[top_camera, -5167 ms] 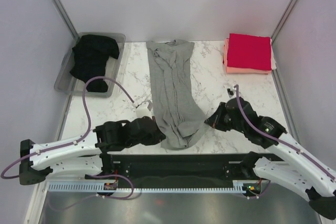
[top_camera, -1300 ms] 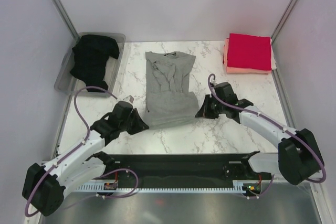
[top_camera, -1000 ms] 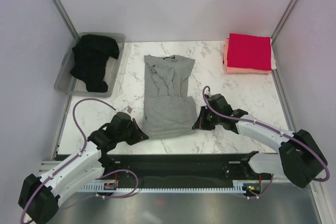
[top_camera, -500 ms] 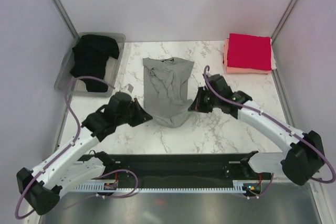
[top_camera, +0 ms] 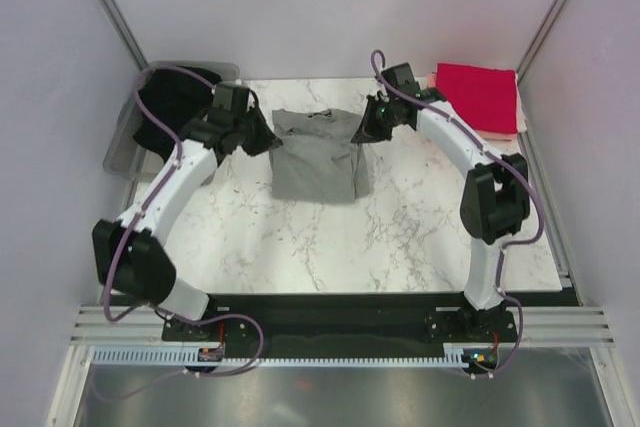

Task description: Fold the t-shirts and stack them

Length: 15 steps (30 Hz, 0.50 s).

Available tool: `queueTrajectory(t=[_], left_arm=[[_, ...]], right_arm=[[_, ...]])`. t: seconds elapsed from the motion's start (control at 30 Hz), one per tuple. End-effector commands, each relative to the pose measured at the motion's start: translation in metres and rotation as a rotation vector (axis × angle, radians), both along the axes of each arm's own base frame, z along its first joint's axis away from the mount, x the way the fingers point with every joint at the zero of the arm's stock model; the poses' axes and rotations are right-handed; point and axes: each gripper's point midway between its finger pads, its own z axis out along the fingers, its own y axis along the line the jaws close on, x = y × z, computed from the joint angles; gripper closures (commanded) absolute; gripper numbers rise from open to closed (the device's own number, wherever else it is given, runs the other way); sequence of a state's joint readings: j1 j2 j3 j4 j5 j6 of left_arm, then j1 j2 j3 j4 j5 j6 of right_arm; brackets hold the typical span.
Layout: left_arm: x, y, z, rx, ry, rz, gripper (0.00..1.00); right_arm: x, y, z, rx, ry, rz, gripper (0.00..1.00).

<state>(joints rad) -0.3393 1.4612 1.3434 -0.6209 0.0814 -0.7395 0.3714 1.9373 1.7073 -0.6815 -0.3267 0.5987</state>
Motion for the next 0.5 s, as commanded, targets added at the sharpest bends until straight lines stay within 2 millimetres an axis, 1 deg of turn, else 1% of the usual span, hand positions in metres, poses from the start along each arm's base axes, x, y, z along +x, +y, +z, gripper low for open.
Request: queueTrajectory(t=[0.0, 0.03, 0.07, 0.1, 0.13, 0.17, 0.2, 0.23, 0.27, 0.3, 0.33, 0.37, 0.4, 0.43, 0.47], left_arm=[[0.048, -0.001, 0.018, -0.018, -0.075, -0.061, 0.98], [0.06, 0.005, 0.016, -0.02, -0.073, -0.049, 0.98], [0.075, 0.004, 0.03, -0.03, -0.108, -0.053, 0.98], [0.089, 0.003, 0.006, -0.02, -0.059, -0.068, 0.98], [0.1, 0.007, 0.003, -0.02, -0.058, -0.061, 0.98], [0.117, 0.004, -0.007, -0.027, -0.044, -0.07, 0.98], [0.126, 0.005, -0.011, -0.037, -0.039, -0.073, 0.98], [0.136, 0.009, -0.019, -0.039, -0.027, -0.065, 0.98], [0.149, 0.006, -0.011, -0.05, -0.056, -0.071, 0.98], [0.159, 0.007, -0.014, -0.055, -0.059, -0.073, 0.98], [0.174, 0.005, -0.047, -0.052, -0.011, -0.077, 0.98], [0.192, 0.003, -0.034, -0.06, -0.058, -0.081, 0.97], [0.203, 0.005, -0.045, -0.078, -0.044, -0.082, 0.83], [0.214, 0.004, -0.077, -0.091, 0.008, -0.082, 0.66], [0.226, 0.0, -0.065, -0.136, -0.022, -0.107, 0.31]], right_arm=[[0.036, 0.002, 0.011, 0.042, -0.021, 0.034, 1.0], [0.054, -0.001, 0.026, 0.063, -0.062, 0.023, 1.0], [0.063, -0.001, 0.025, 0.076, -0.062, 0.021, 1.0], [0.074, -0.003, 0.006, 0.085, -0.021, 0.01, 1.0], [0.089, -0.001, 0.019, 0.104, -0.062, 0.006, 1.0], [0.097, 0.001, -0.001, 0.099, -0.032, -0.005, 1.0], [0.105, 0.001, -0.005, 0.101, -0.036, -0.014, 1.0], [0.112, 0.002, -0.01, 0.106, -0.037, -0.024, 1.0], [0.121, 0.005, -0.008, 0.12, -0.053, -0.03, 1.0], [0.129, 0.008, -0.027, 0.129, -0.034, -0.048, 1.0], [0.137, 0.01, -0.029, 0.145, -0.044, -0.06, 0.98], [0.143, 0.011, -0.034, 0.154, -0.049, -0.069, 0.87], [0.158, 0.014, -0.039, 0.176, -0.095, -0.077, 0.43], [0.168, 0.016, -0.035, 0.2, -0.126, -0.086, 0.21], [0.175, 0.016, -0.032, 0.211, -0.155, -0.089, 0.02]])
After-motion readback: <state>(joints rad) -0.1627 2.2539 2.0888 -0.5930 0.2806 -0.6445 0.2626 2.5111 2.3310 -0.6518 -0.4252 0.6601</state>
